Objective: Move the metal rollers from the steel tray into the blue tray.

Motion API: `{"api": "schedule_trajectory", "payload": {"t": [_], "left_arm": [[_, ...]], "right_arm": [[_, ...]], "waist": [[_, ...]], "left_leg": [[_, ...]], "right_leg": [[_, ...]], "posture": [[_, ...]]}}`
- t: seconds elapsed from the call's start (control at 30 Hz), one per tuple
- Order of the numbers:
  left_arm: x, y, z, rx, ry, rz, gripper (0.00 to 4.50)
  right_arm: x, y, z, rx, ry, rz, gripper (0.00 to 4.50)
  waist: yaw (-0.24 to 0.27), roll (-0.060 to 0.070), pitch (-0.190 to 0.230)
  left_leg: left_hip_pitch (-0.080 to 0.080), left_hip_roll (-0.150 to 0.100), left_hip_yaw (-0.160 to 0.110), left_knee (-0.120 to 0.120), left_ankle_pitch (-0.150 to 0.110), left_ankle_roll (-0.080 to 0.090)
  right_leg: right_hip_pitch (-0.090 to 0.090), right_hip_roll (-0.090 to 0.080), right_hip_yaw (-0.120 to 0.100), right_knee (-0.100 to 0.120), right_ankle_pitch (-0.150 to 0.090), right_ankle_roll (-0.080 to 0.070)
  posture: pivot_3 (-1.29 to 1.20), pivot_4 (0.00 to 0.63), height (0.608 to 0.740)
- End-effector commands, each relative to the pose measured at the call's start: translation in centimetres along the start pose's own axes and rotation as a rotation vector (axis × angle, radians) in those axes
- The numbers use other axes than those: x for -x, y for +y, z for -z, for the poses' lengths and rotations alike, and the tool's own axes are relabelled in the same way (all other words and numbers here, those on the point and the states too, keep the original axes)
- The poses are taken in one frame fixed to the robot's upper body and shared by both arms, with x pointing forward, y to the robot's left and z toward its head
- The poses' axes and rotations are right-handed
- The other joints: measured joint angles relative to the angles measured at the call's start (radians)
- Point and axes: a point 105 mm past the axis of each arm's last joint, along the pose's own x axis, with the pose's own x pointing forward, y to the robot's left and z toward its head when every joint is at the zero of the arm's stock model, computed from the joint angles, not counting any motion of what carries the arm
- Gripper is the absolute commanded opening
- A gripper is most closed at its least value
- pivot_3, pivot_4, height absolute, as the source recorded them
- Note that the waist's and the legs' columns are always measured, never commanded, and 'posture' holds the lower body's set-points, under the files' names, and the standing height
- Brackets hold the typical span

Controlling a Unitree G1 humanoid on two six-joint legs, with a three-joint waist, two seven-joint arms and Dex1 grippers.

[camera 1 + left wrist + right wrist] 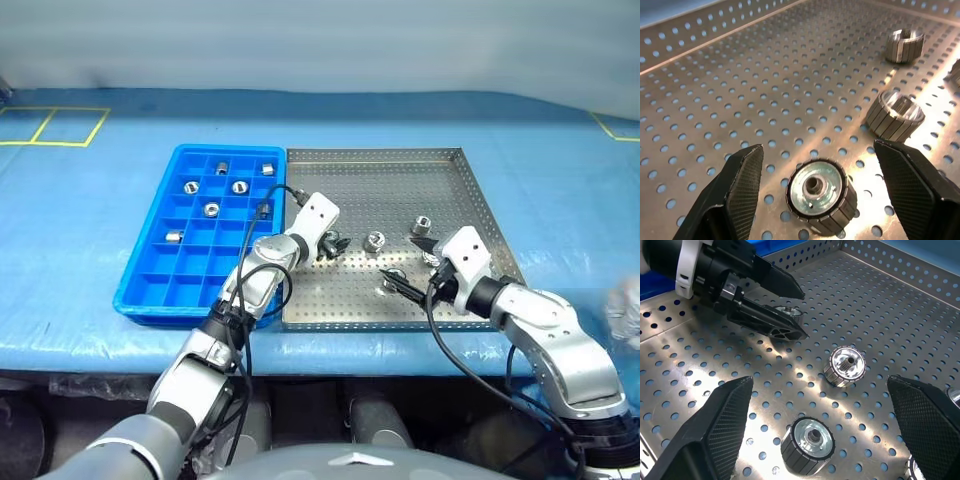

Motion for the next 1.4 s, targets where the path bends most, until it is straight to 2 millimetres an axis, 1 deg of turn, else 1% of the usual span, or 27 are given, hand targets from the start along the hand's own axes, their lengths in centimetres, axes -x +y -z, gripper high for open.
{"api": "schedule_trajectory", "payload": {"t": [0.03,0.13,0.27,0.4,0.47,0.5,0.6,0.63,0.7,0.77,0.87,0.9,0.93,1.0,1.07,1.1,1.23,1.3,1.4], "left_arm": [[-0.3,-0.3,-0.1,-0.051,0.041,-0.003,3.84],[-0.2,0.0,0.2,-0.055,0.061,-0.023,3.25],[-0.1,0.2,-0.1,-0.042,0.045,-0.037,1.92],[0.1,0.1,-0.5,-0.024,0.011,-0.034,1.86],[0.3,0.1,-1.4,-0.001,-0.052,-0.043,1.86],[0.6,0.2,-2.4,0.044,-0.119,-0.045,1.86],[2.2,1.1,-5.3,0.198,-0.302,-0.066,1.86],[2.7,1.4,-5.8,0.226,-0.331,-0.079,1.86],[4.7,2.8,-6.7,0.278,-0.392,-0.147,1.86],[5.9,3.3,-7.0,0.283,-0.408,-0.184,1.86],[8.6,3.8,-6.0,0.257,-0.336,-0.256,1.86],[9.6,3.7,-5.6,0.238,-0.311,-0.265,1.86],[10.1,3.5,-5.4,0.225,-0.295,-0.267,1.86],[12.2,3.5,-4.2,0.211,-0.252,-0.306,1.86],[14.0,4.0,-3.0,0.203,-0.204,-0.38,1.86],[14.6,4.2,-2.6,0.203,-0.187,-0.411,1.86],[17.9,5.4,-0.9,0.251,-0.137,-0.579,1.86],[19.0,5.7,-0.4,0.27,-0.128,-0.631,1.86],[20.8,6.5,0.9,0.32,-0.103,-0.743,1.86]], "right_arm": [[0.4,-0.2,-1.2,0.028,-0.038,0.02,4.5],[0.3,-0.4,-1.2,0.031,-0.04,0.027,4.5],[0.0,-0.4,-1.4,0.038,-0.042,0.02,4.5],[-0.3,-0.3,-1.5,0.042,-0.045,0.009,4.5],[-0.4,-0.3,-1.5,0.042,-0.045,0.004,4.5],[-0.4,-0.2,-1.6,0.042,-0.046,-0.001,4.5],[-0.5,0.2,-1.7,0.038,-0.052,-0.029,4.5],[-0.5,0.3,-1.7,0.037,-0.054,-0.039,4.5],[-0.8,1.0,-2.0,0.031,-0.071,-0.084,4.5],[-0.9,1.5,-2.2,0.026,-0.086,-0.112,4.5],[-1.4,2.7,-3.4,0.011,-0.151,-0.193,4.5],[-1.5,3.0,-3.8,0.012,-0.17,-0.219,4.5],[-1.6,3.1,-4.0,0.014,-0.179,-0.234,4.5],[-2.1,3.6,-4.6,0.016,-0.203,-0.281,4.5],[-2.7,3.8,-4.7,0.022,-0.201,-0.314,4.5],[-3.0,3.7,-4.6,0.025,-0.196,-0.323,4.5],[-3.9,3.8,-4.6,0.029,-0.191,-0.367,4.5],[-4.2,3.9,-4.6,0.03,-0.193,-0.382,4.5],[-4.7,4.1,-4.7,0.028,-0.193,-0.41,4.5]], "waist": [[-0.001,0.0,0.0],[-0.001,0.0,0.0],[-0.001,0.0,0.0],[-0.001,0.0,0.0],[-0.001,0.0,0.0],[-0.001,0.0,0.0],[0.005,0.0,0.0],[0.007,0.0,0.0],[0.006,0.0,0.0],[0.004,0.0,0.0],[0.004,0.0,0.0],[0.006,0.0,0.0],[0.007,0.0,0.0],[0.01,-0.001,0.0],[0.021,-0.001,0.0],[0.029,-0.001,0.001],[0.056,-0.002,0.001],[0.072,-0.002,0.001],[0.098,-0.002,0.001]], "left_leg": [[0.0,0.0,0.0,-0.001,0.0,0.0],[0.0,0.0,0.0,-0.001,0.0,0.0],[0.0,0.0,0.0,0.0,0.0,0.0],[0.001,0.0,0.0,0.0,0.0,0.0],[0.0,0.0,0.0,0.0,0.0,0.0],[0.0,0.0,0.0,0.0,0.0,0.0],[-0.001,0.0,0.0,-0.001,0.0,0.0],[-0.001,0.0,0.0,-0.001,0.0,0.0],[-0.001,0.0,0.0,-0.001,0.0,0.0],[0.0,0.0,0.0,-0.001,0.0,0.0],[0.001,0.0,0.0,-0.001,0.0,0.0],[0.001,0.0,0.0,-0.001,0.0,0.0],[0.001,0.0,0.0,-0.001,0.0,0.0],[0.001,0.0,0.0,-0.001,0.0,0.0],[0.001,0.0,-0.001,-0.001,0.0,0.0],[0.001,0.0,-0.001,-0.001,0.0,0.0],[0.001,0.0,-0.002,-0.001,0.0,0.0],[0.001,0.0,-0.003,-0.001,0.0,0.0],[0.0,0.0,-0.003,-0.001,0.0,0.0]], "right_leg": [[0.0,0.0,0.0,0.0,0.0,0.0],[0.0,0.0,0.0,0.0,0.0,0.0],[0.0,0.0,0.0,0.0,0.0,0.0],[0.0,0.0,0.0,0.001,0.0,0.0],[0.0,0.0,0.0,0.0,0.0,0.0],[0.0,0.0,0.0,0.0,0.0,0.0],[-0.001,0.0,0.0,0.0,0.0,0.0],[-0.001,0.0,0.0,0.0,0.0,0.0],[-0.001,0.0,0.0,0.0,0.0,0.0],[-0.001,0.0,0.001,0.0,0.0,0.0],[0.0,0.0,0.0,0.001,0.0,0.0],[0.0,0.0,0.0,0.001,0.0,0.0],[0.0,0.0,0.0,0.001,0.0,0.0],[0.0,0.0,0.0,0.001,0.0,0.0],[0.0,0.0,0.0,0.001,0.0,0.0],[0.0,0.0,0.0,0.001,0.0,0.0],[0.001,0.0,-0.002,0.0,0.0,0.0],[0.001,0.0,-0.002,0.0,0.0,-0.001],[0.001,0.0,-0.002,0.0,0.0,-0.001]], "posture": [[-0.03,0.15,0.74],[-0.02,0.15,0.74],[-0.01,0.15,0.74],[0.0,0.15,0.74],[0.0,0.15,0.74],[0.01,0.15,0.74],[0.01,0.15,0.74],[0.01,0.15,0.74],[0.03,0.15,0.74],[0.05,0.15,0.74],[0.07,0.15,0.74],[0.1,0.15,0.74],[0.11,0.15,0.74],[0.15,0.15,0.74],[0.19,0.15,0.74],[0.21,0.15,0.74],[0.28,0.15,0.74],[0.31,0.15,0.74],[0.34,0.15,0.74]]}}
